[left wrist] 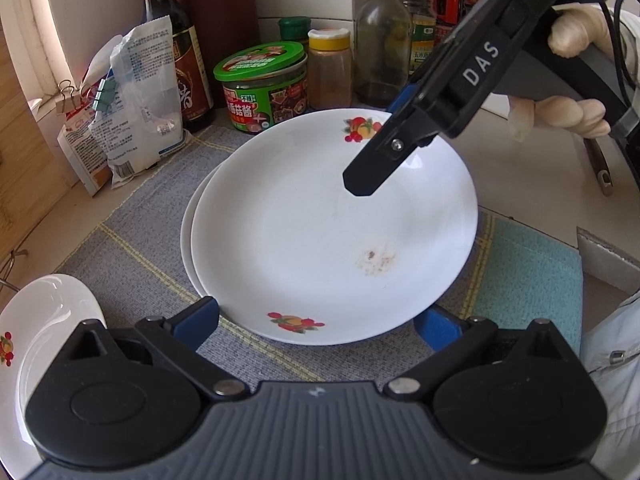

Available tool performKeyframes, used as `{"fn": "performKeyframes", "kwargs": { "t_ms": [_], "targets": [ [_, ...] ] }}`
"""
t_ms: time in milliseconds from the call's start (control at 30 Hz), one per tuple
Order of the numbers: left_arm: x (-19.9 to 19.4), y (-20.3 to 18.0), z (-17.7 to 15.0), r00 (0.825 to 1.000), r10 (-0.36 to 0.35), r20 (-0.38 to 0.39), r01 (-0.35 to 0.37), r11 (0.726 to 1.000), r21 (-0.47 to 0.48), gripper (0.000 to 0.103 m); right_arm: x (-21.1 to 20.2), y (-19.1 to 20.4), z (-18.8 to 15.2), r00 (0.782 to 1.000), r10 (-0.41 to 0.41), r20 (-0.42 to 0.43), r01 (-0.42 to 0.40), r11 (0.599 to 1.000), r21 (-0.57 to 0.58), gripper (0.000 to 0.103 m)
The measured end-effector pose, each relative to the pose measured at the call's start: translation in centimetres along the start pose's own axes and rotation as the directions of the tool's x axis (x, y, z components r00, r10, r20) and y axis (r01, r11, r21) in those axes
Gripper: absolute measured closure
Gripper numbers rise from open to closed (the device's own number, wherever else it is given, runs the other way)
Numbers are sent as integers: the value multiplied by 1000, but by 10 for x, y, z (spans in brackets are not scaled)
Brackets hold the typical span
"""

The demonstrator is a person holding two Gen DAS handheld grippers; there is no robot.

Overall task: Organize plates and bowls
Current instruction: 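Set the plate down on the stack and open the right gripper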

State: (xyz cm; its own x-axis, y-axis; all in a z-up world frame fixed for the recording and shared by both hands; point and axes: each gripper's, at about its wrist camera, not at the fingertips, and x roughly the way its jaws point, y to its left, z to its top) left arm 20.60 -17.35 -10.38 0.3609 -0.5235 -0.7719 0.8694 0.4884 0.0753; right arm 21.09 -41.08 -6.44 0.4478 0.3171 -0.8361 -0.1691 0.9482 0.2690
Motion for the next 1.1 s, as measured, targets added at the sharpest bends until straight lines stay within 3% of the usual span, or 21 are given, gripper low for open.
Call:
{"fn": "performKeyframes", "kwargs": {
  "t_ms": [667, 1100],
  "targets": [
    [-1, -1, -2, 1000, 5, 12, -5, 1000, -24, 1, 3, 11, -5, 996, -87, -21, 86, 995, -49, 3],
    [-15, -3, -3, 998, 38, 54, -33, 996, -88, 1, -6, 23, -5, 991, -124, 51, 130, 984, -119, 0]
  ]
}}
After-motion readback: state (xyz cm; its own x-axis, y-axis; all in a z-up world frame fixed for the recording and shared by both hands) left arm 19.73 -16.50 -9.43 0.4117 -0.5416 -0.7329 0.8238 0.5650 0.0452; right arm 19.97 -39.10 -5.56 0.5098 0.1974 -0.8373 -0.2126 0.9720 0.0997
